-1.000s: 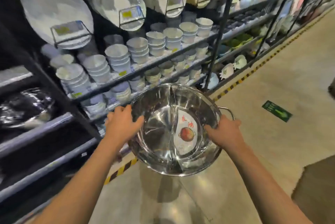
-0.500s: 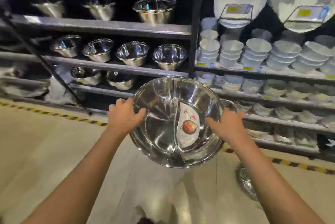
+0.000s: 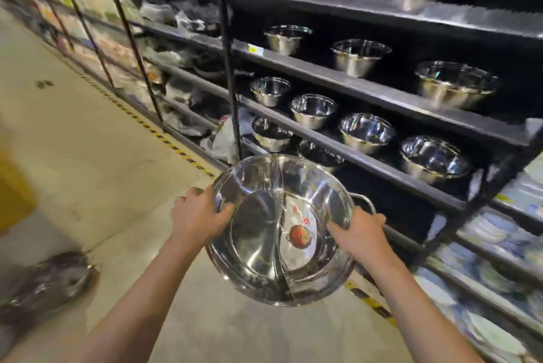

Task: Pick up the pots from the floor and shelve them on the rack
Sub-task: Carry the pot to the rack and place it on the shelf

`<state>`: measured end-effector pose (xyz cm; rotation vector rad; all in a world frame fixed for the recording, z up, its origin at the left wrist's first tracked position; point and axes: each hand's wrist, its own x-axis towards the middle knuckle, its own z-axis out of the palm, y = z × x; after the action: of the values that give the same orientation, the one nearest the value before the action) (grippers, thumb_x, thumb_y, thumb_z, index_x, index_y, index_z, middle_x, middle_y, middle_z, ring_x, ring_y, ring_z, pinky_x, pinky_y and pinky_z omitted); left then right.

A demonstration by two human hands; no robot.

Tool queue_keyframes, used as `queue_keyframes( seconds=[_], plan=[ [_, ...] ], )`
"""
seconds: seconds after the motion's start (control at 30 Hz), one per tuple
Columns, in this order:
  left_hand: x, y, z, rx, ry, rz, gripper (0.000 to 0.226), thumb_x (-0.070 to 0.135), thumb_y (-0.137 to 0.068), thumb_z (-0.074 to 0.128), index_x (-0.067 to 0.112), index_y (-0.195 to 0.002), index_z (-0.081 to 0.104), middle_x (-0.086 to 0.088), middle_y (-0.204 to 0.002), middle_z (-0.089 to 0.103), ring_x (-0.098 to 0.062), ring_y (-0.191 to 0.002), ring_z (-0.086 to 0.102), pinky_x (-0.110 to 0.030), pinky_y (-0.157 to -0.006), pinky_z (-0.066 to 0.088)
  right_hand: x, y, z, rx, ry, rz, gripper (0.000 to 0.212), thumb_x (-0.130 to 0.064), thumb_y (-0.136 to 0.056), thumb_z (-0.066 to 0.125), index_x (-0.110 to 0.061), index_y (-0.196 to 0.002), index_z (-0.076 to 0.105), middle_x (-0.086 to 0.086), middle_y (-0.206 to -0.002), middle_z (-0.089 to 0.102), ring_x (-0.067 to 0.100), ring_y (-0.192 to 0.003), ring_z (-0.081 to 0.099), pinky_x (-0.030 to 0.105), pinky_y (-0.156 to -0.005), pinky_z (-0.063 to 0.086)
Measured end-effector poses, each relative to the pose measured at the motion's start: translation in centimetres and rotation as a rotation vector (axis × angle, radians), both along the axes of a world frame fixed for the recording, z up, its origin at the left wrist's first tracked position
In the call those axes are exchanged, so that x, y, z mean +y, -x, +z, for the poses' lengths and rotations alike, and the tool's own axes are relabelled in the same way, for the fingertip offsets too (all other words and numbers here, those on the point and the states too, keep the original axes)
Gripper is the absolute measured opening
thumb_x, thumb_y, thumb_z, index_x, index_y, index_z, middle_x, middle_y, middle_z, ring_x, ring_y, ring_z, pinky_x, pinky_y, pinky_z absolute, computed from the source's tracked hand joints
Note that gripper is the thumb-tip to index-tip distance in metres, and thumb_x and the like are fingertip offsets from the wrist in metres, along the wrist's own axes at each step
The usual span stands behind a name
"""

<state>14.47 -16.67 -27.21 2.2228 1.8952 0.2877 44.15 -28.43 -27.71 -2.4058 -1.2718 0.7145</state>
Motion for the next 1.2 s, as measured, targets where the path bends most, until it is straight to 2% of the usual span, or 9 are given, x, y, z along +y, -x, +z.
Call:
queue_keyframes(
  seconds=[0.1,0.33,0.47,0.57,0.67,0.77,0.9,1.13,1.2],
  plan=[
    [2.9,4.0,-0.2,-0.053,-0.018,0.070,0.048,0.055,-0.087,0.052,0.011,-0.105,0.061,-0.017,-0.103,0.061,-0.041,-0.101,0.055,-0.044,-0.089,0.044,4.3,3.6,-0.2,-0.001,-0.005,0.041,0.047,-0.050,-0.090,0.059,-0.016,-0.124,0.059,0.023,-0.132,0.051,0.027,-0.094,0.058,0.034,-0.077,0.026],
    [9.9,10.2,-2.2,-0.091,-0.010,0.175,0.043,0.054,-0.090,0.050,0.014,-0.102,0.060,-0.014,-0.102,0.061,-0.032,-0.098,0.051,-0.042,-0.087,0.037,15.7,8.7,-2.2,0.003,-0.047,0.111,0.044,-0.047,-0.090,0.063,-0.013,-0.117,0.055,0.018,-0.123,0.049,0.018,-0.076,0.029,0.032,-0.073,0.036],
    [16.2,12.3,-2.7,-0.098,0.026,0.221,0.045,0.056,-0.091,0.048,0.014,-0.103,0.060,-0.010,-0.096,0.063,-0.031,-0.102,0.053,-0.044,-0.091,0.043,24.4,10.6,-3.9,0.014,-0.047,0.145,0.039,-0.048,-0.087,0.065,-0.014,-0.098,0.051,0.016,-0.112,0.043,0.008,-0.069,0.034,0.025,-0.052,0.032],
    [22.1,13.3,-2.7,-0.109,0.013,0.258,0.041,0.052,-0.091,0.052,0.015,-0.106,0.062,-0.007,-0.092,0.064,-0.028,-0.104,0.053,-0.043,-0.093,0.037,31.7,11.6,-4.6,0.021,-0.066,0.178,0.039,-0.050,-0.086,0.065,-0.016,-0.097,0.051,0.014,-0.110,0.038,0.013,-0.069,0.042,0.027,-0.053,0.034],
    [27.7,14.3,-2.0,-0.141,0.026,0.287,0.043,0.050,-0.091,0.054,0.015,-0.115,0.062,-0.003,-0.095,0.059,-0.030,-0.106,0.054,-0.048,-0.097,0.044,38.9,12.6,-4.5,0.046,-0.084,0.212,0.040,-0.050,-0.087,0.063,-0.014,-0.102,0.053,0.014,-0.113,0.045,0.017,-0.072,0.033,0.034,-0.061,0.038],
    [32.8,15.4,-1.4,-0.148,0.015,0.320,0.045,0.049,-0.090,0.054,0.014,-0.118,0.060,-0.007,-0.099,0.057,-0.032,-0.107,0.053,-0.049,-0.096,0.047,45.2,13.5,-4.0,0.045,-0.116,0.257,0.041,-0.054,-0.088,0.060,-0.015,-0.097,0.054,0.014,-0.112,0.049,0.013,-0.067,0.025,0.026,-0.052,0.029],
    [39.6,16.6,-1.3,-0.140,0.000,0.356,0.048,0.049,-0.090,0.054,0.016,-0.124,0.059,-0.005,-0.094,0.051,-0.032,-0.104,0.053,-0.046,-0.093,0.045,52.5,14.7,-3.0,0.032,-0.104,0.274,0.040,-0.053,-0.087,0.063,-0.015,-0.093,0.052,0.018,-0.116,0.048,0.025,-0.090,0.048,0.032,-0.056,0.033],
    [54.0,16.7,-4.6,-0.012,0.085,0.158,0.046,0.055,-0.090,0.047,0.016,-0.112,0.060,-0.009,-0.103,0.063,-0.030,-0.108,0.052,-0.043,-0.087,0.035,59.8,15.0,-6.2,0.044,-0.049,0.112,0.038,-0.046,-0.090,0.061,-0.017,-0.115,0.057,0.017,-0.120,0.051,0.017,-0.080,0.037,0.032,-0.058,0.035],
    [58.5,15.5,-5.8,-0.010,0.093,0.034,0.045,0.055,-0.091,0.048,0.016,-0.108,0.062,-0.007,-0.098,0.063,-0.029,-0.108,0.052,-0.042,-0.085,0.034,60.5,15.0,-7.6,0.060,-0.020,0.001,0.041,-0.046,-0.091,0.061,-0.014,-0.117,0.055,0.015,-0.108,0.050,0.025,-0.099,0.042,0.031,-0.058,0.037]
  ],
)
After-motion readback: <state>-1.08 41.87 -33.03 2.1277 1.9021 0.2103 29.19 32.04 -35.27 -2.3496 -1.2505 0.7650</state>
